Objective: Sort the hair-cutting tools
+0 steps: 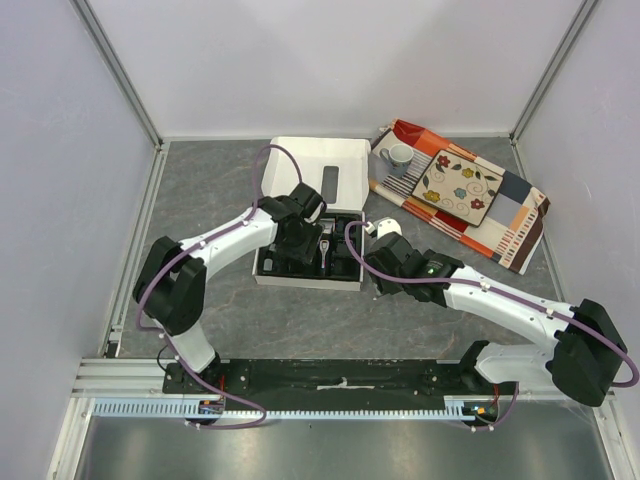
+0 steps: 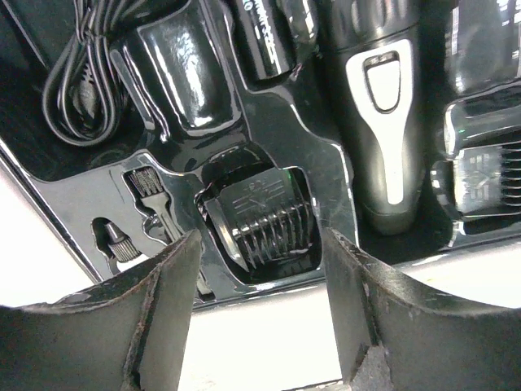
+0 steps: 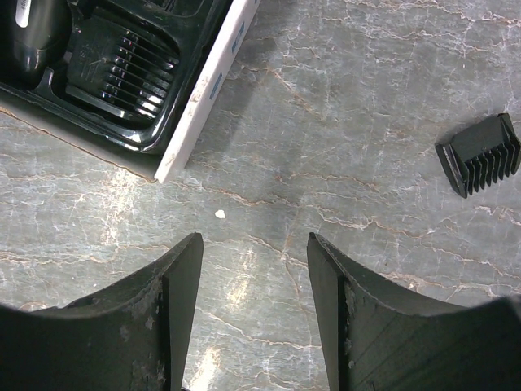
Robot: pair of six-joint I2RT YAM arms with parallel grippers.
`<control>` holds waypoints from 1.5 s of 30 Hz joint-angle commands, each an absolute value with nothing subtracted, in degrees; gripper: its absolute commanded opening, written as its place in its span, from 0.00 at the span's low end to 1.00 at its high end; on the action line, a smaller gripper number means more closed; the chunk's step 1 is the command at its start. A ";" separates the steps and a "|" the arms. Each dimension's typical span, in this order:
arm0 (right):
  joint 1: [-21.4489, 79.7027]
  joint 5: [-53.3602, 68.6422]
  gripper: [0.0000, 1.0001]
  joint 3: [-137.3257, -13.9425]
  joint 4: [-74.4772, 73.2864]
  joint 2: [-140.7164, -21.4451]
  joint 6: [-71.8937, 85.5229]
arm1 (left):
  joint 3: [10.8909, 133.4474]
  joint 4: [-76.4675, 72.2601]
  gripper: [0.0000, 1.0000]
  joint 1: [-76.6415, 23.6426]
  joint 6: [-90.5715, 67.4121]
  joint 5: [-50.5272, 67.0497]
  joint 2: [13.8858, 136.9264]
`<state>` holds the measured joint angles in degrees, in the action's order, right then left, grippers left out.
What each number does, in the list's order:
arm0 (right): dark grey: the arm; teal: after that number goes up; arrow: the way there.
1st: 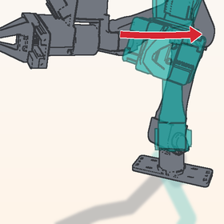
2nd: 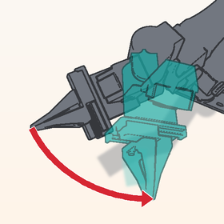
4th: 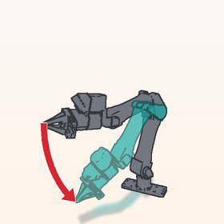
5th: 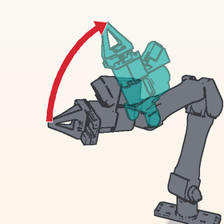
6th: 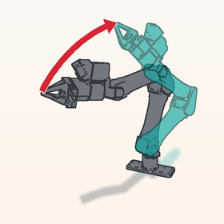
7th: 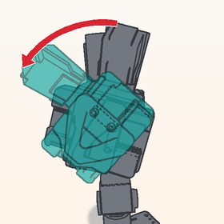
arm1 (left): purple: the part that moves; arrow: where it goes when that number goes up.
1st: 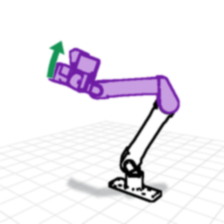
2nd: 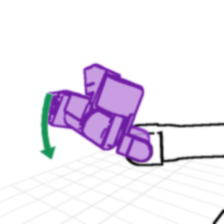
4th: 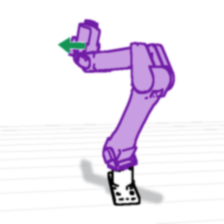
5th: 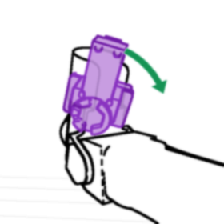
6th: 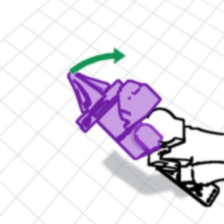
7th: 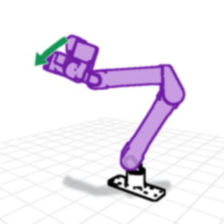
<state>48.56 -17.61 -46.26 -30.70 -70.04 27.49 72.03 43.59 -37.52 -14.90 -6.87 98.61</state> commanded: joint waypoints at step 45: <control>48.87 -16.17 0.62 -45.00 -29.09 -69.08 29.09 | 65.21 34.89 0.02 -37.00 -15.65 -6.24 96.77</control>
<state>48.56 -16.43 -45.34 -30.44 -70.13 28.14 66.28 38.28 -37.47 -14.70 -6.87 96.23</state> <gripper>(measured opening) 0.622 0.026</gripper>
